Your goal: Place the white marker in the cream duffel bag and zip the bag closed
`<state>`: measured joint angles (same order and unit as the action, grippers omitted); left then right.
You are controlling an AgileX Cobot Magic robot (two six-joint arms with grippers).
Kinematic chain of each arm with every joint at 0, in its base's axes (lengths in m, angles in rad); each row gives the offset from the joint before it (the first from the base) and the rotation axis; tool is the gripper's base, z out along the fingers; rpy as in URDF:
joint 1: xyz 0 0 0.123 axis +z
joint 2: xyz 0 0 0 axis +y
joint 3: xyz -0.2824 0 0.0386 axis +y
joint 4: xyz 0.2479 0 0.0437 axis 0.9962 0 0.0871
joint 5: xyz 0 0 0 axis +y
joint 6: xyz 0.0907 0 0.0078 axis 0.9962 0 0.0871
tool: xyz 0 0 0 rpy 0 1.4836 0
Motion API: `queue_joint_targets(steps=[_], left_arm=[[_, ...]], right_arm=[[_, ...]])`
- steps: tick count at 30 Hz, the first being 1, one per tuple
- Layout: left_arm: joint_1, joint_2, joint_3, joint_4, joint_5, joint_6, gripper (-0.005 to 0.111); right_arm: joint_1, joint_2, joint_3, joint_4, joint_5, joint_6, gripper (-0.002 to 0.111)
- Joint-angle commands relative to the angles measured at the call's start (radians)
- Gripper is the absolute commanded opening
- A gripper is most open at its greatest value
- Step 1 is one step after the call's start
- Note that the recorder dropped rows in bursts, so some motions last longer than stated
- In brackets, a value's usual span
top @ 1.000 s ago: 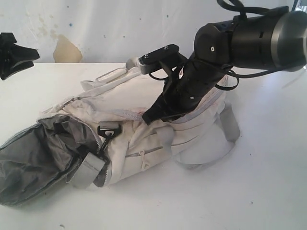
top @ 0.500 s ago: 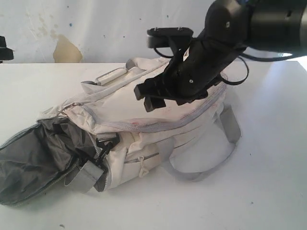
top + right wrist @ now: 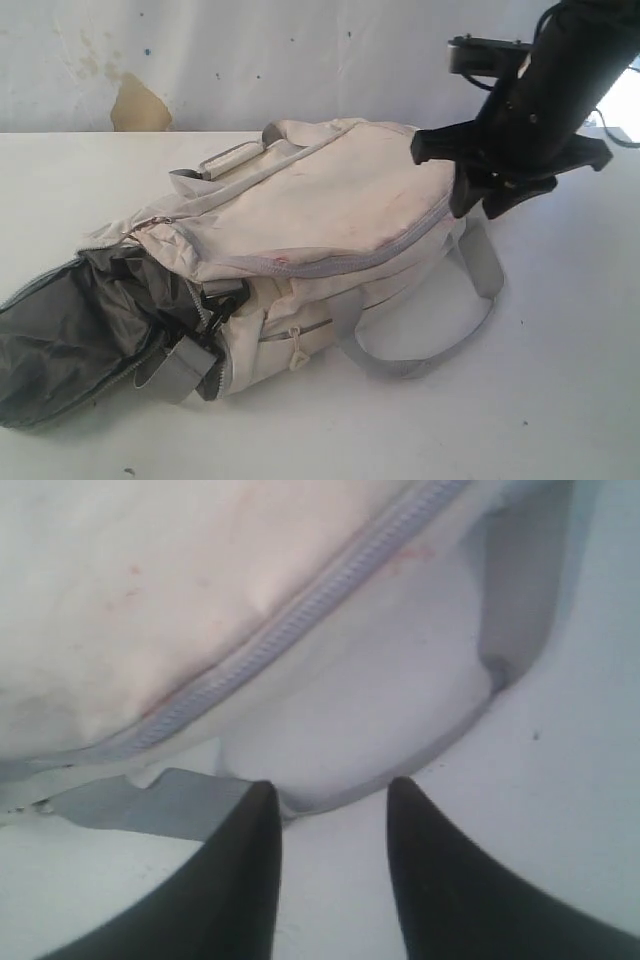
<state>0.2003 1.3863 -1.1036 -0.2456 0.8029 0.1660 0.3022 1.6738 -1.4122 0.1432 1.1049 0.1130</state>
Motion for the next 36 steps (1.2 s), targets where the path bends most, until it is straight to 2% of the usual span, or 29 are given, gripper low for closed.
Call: queue_joint_targets(steps=[1,6,11,17,20,22,32,36], left_arm=[[-0.061,-0.054,-0.001,0.163,0.123,-0.088,0.002],[-0.136,-0.093,0.031,0.213,0.103,-0.093,0.000],[-0.147,-0.109,0.049,0.181,0.048,-0.125,0.000],[-0.149,-0.133,0.050,0.181,0.057,-0.125,0.000],[-0.184,-0.175,0.050,0.222,0.062,-0.125,0.000],[-0.213,-0.214,0.050,0.246,0.067,-0.137,0.000],[-0.213,-0.544,0.050,0.246,0.081,-0.166,0.000],[-0.213,-0.669,0.064,0.246,0.111,-0.166,0.000]], right_arm=[[-0.094,-0.007,0.000,-0.009,0.027,-0.008,0.020],[-0.177,-0.008,0.059,-0.062,0.039,-0.046,0.000],[-0.228,-0.035,0.133,-0.108,0.006,-0.068,0.000],[-0.245,-0.111,0.209,-0.180,-0.100,-0.131,0.000],[-0.245,-0.178,0.255,-0.180,-0.144,-0.129,0.000],[-0.245,-0.251,0.295,-0.180,-0.156,-0.129,0.000],[-0.245,-0.745,0.356,-0.171,-0.167,-0.135,0.000],[-0.245,-0.861,0.356,-0.171,-0.167,-0.135,0.000]])
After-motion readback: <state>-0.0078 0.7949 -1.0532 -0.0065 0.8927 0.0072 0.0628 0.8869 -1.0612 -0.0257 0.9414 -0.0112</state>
